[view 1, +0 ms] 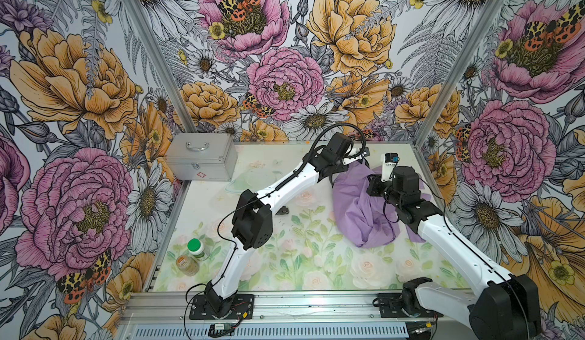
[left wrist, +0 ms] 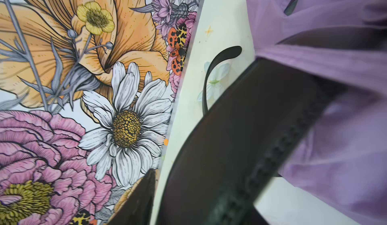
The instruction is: Remove the belt from the trousers
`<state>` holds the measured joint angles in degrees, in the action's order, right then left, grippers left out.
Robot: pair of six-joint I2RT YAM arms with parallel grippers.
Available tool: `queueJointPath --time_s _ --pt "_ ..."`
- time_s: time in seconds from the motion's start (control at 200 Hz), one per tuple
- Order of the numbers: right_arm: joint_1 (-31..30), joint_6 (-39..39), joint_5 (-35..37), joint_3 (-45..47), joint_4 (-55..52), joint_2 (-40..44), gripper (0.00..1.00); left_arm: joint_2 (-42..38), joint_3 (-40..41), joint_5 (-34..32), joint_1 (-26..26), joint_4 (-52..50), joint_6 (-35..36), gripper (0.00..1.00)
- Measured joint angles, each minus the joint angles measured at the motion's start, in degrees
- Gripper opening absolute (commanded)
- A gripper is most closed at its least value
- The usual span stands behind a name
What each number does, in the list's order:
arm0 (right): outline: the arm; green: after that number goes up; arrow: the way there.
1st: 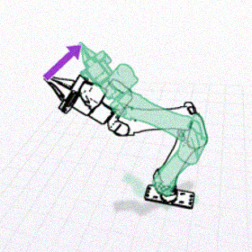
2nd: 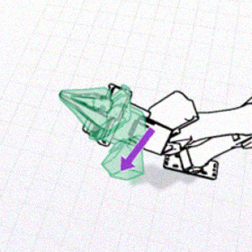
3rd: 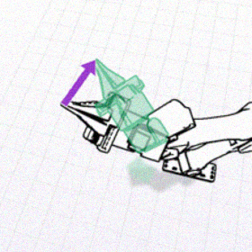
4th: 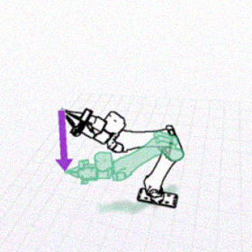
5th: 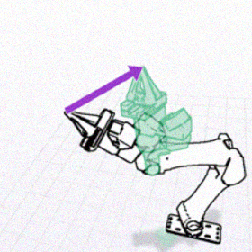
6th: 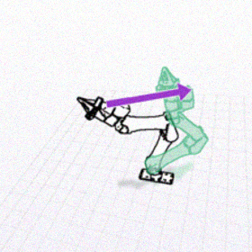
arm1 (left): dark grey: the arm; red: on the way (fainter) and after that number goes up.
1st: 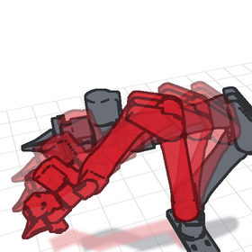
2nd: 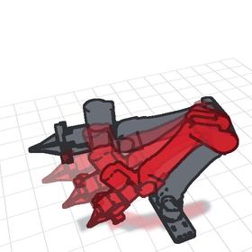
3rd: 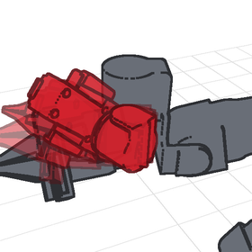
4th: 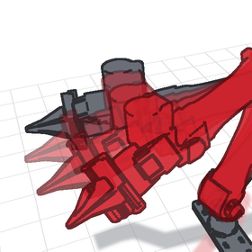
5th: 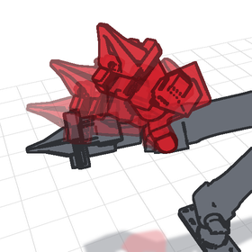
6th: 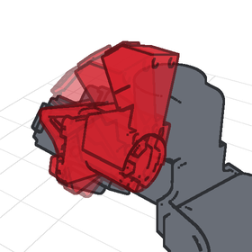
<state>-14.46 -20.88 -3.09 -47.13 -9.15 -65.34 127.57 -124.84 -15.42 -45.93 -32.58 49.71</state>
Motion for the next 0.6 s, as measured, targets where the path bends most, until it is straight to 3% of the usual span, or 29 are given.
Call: queueJointPath --time_s 0.07,0.21,0.335,0.46,0.6 --pt "0.0 -0.04 0.04 0.0 -0.35 -0.09 0.0 0.37 -1.33 -0.02 -0.02 -0.04 0.07 0.0" --pt "0.55 -1.16 0.52 0.0 -0.37 -0.85 0.0 -0.13 -1.36 -0.2 0.0 -0.28 -0.72 0.0" --pt "4.07 -4.37 0.42 0.0 -0.37 -2.38 0.0 -4.31 3.91 1.64 1.25 -0.98 -4.33 0.0" --pt "9.81 -7.93 -1.33 0.46 0.04 -3.48 0.0 -14.47 13.4 10.78 6.19 -1.97 -11.39 0.0" --pt "13.42 -9.68 -5.9 0.98 2.58 -3.43 0.0 -30.93 27.02 27.12 19.71 1.42 -22.29 0.0"
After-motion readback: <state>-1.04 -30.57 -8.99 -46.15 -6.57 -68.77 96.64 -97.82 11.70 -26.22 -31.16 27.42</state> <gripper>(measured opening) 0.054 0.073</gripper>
